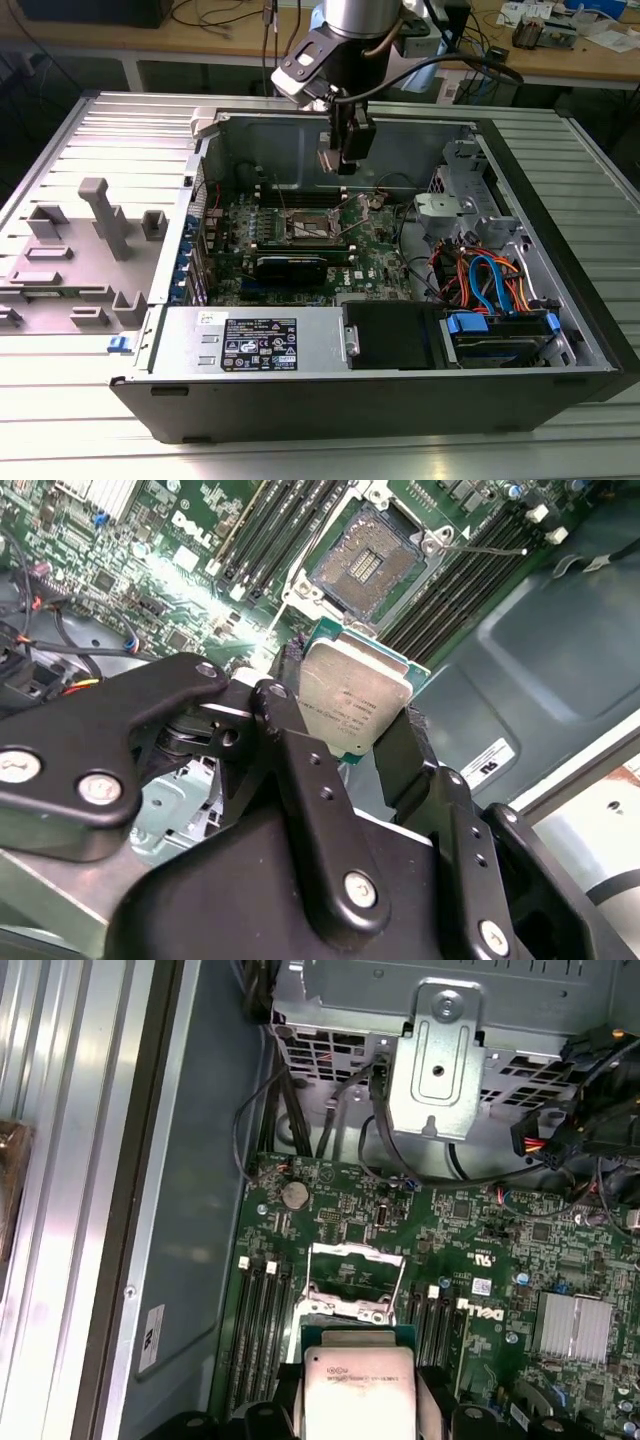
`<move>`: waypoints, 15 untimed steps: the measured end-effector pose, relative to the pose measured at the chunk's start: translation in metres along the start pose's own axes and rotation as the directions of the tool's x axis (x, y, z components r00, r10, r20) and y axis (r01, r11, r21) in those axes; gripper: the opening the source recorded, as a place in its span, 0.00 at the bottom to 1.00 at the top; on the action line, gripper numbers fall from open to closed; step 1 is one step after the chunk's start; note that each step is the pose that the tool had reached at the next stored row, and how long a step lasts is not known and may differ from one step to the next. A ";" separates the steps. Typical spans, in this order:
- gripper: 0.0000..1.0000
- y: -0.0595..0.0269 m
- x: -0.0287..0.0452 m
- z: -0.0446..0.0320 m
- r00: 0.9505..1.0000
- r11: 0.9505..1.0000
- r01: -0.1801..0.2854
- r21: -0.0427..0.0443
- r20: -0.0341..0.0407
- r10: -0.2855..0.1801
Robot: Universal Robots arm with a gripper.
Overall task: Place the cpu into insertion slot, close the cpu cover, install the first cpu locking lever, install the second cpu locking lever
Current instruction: 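Place the cpu into insertion slot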
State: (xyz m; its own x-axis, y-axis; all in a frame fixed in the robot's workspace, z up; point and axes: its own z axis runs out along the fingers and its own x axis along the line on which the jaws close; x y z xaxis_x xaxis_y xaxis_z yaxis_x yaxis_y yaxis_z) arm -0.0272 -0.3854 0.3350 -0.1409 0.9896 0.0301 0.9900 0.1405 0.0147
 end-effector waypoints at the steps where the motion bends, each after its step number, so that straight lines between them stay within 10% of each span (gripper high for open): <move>1: 0.54 0.0000 -0.0001 0.0010 1.000 1.000 -0.018 0.000 0.000 0.018; 15: 0.54 -0.0005 -0.0020 0.0152 0.990 0.990 -0.138 -0.002 0.003 0.138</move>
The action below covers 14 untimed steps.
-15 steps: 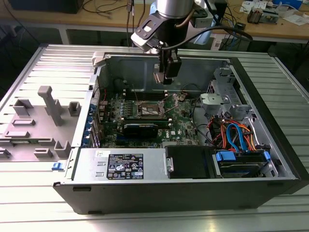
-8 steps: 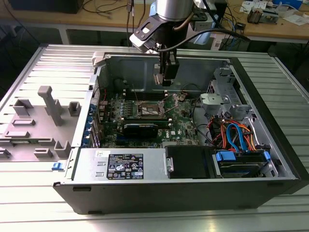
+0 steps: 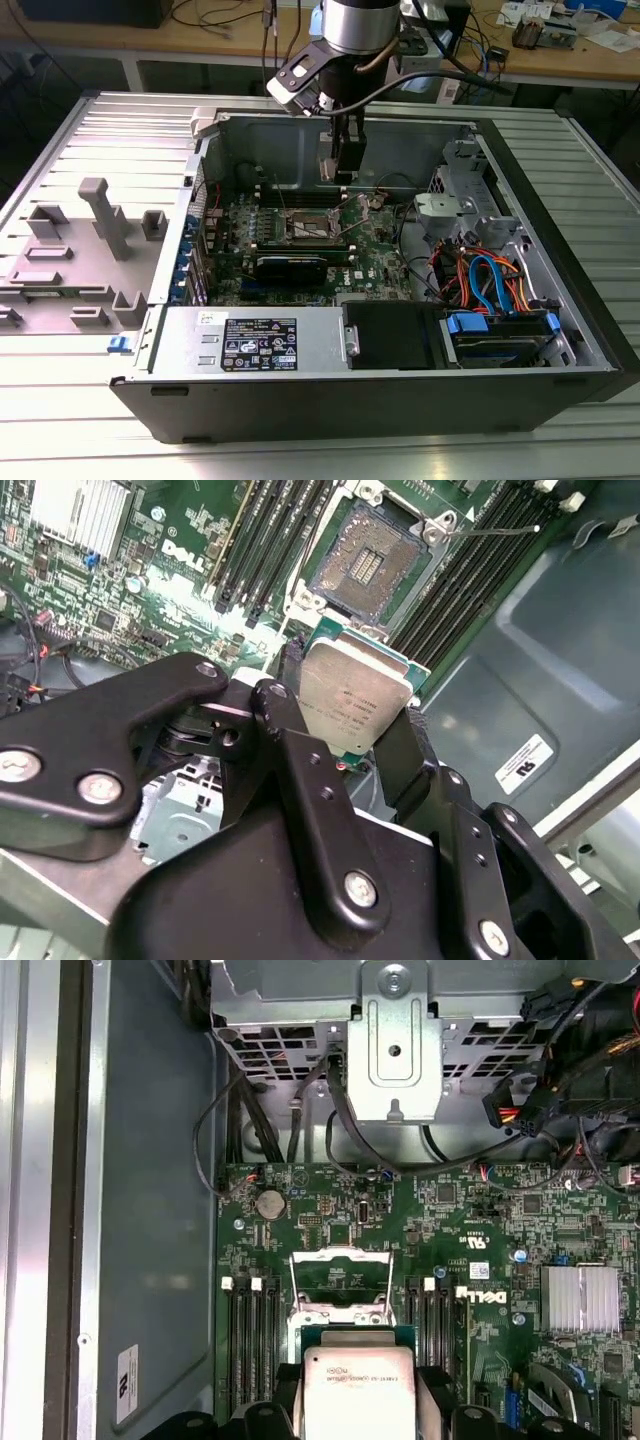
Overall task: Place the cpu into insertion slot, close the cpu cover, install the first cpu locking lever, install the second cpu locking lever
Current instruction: 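Place the cpu into insertion slot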
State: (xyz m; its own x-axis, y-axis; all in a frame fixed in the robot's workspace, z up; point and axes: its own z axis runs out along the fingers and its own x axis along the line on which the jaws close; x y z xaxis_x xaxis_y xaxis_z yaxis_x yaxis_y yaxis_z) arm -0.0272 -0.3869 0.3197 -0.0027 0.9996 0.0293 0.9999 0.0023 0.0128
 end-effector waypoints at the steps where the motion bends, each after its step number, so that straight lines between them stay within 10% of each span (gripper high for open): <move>1: 0.54 0.0000 0.0000 0.0001 1.000 1.000 -0.001 0.000 0.000 0.001; 14: 0.54 0.0000 -0.0019 0.0018 1.000 1.000 -0.001 0.000 -0.001 0.001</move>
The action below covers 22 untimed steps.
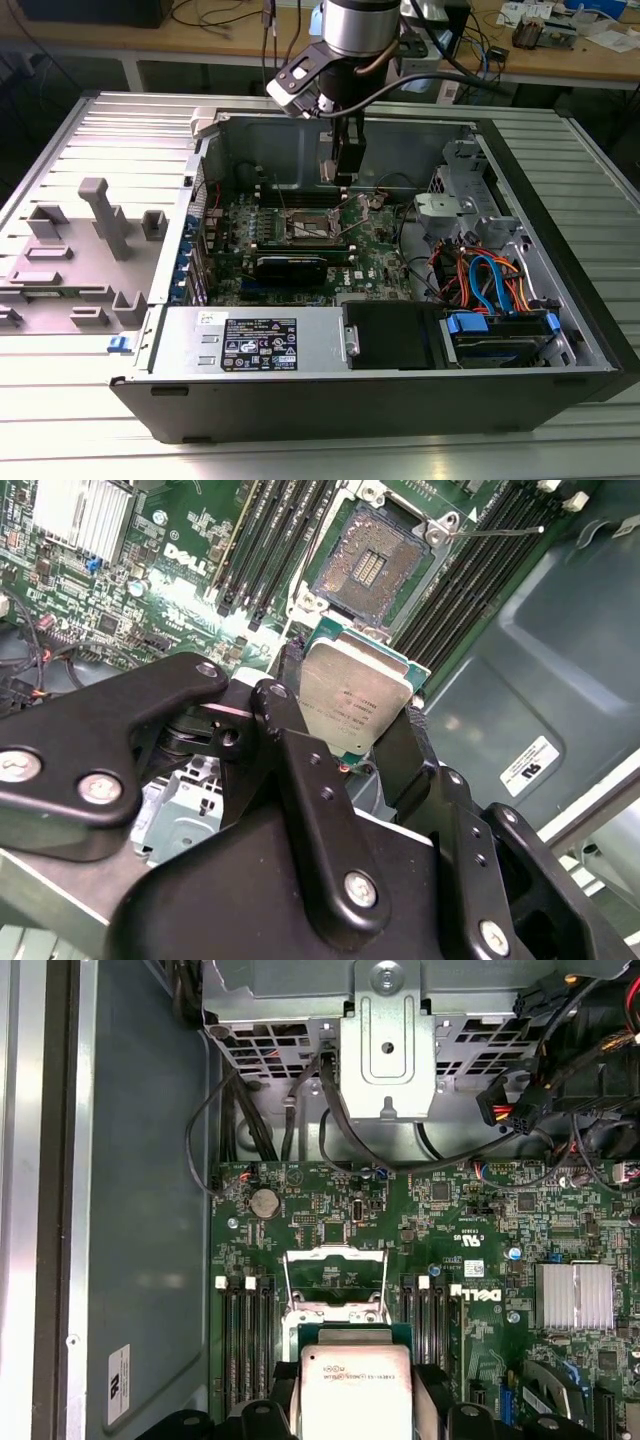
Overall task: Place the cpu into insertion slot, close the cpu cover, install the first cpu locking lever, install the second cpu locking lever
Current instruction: 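Place the cpu into insertion slot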
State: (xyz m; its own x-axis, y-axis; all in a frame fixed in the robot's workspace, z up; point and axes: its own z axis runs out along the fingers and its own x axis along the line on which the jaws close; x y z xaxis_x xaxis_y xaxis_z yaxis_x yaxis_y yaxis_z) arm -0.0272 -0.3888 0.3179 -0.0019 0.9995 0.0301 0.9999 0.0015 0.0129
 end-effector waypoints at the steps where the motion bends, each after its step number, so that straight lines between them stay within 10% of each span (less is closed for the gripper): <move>1: 0.54 0.0000 0.0000 0.0005 1.000 1.000 0.000 0.000 0.000 0.000; 22: 0.54 -0.0001 -0.0003 0.0111 1.000 1.000 0.000 0.000 0.000 0.000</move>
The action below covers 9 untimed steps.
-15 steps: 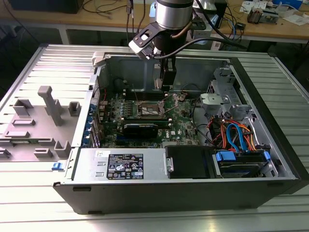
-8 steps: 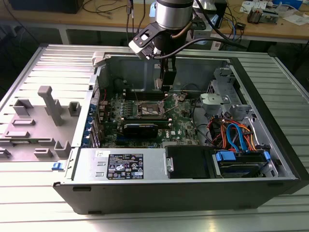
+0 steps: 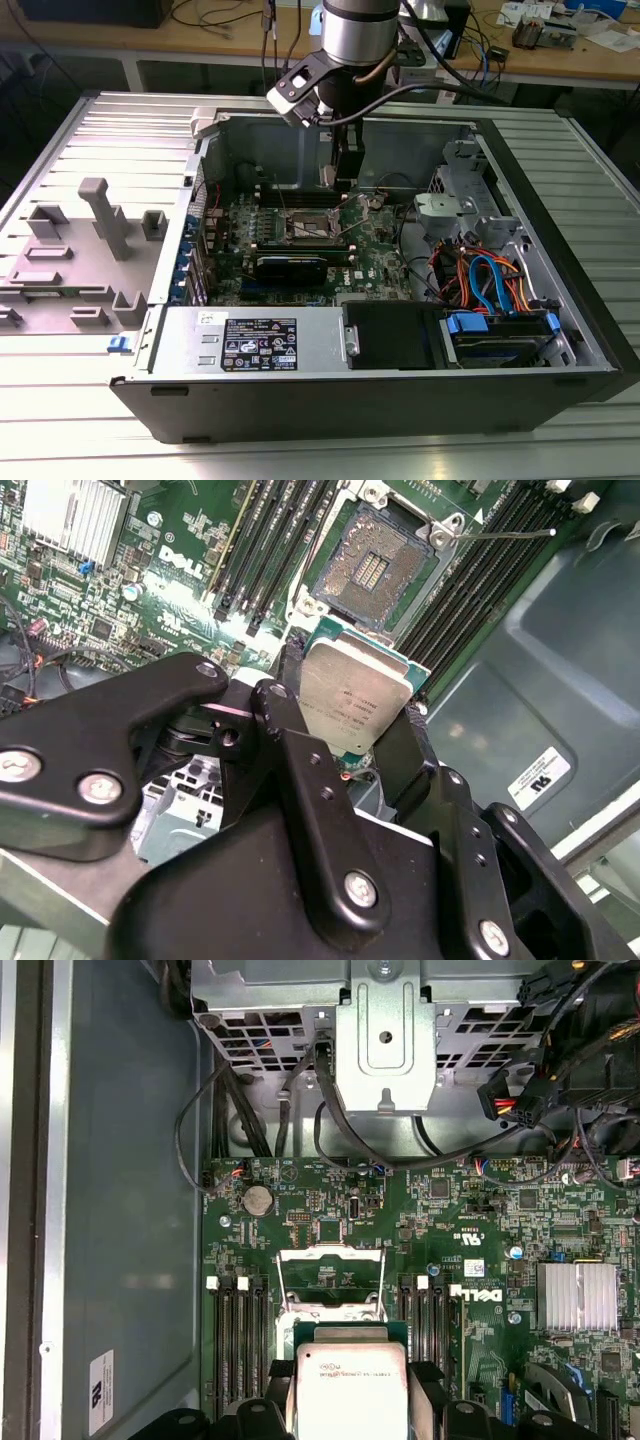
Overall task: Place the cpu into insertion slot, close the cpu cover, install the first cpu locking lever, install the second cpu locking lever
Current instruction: 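Place the cpu into insertion slot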
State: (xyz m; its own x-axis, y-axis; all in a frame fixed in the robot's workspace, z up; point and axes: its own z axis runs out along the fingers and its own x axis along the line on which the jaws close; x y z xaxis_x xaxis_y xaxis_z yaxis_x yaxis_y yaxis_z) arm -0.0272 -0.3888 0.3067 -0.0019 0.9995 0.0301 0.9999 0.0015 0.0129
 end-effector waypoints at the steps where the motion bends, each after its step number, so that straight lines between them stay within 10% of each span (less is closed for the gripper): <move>1: 0.54 0.0000 -0.0001 0.0015 1.000 1.000 0.000 0.000 0.000 0.000; 9: 0.54 -0.0065 -0.0005 0.0172 1.000 1.000 0.000 -0.003 0.000 0.000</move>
State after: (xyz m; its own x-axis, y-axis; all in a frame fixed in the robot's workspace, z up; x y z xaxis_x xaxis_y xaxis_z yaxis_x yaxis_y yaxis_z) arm -0.0334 -0.3888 0.2894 -0.0021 0.9995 0.0301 0.9999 0.0017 0.0162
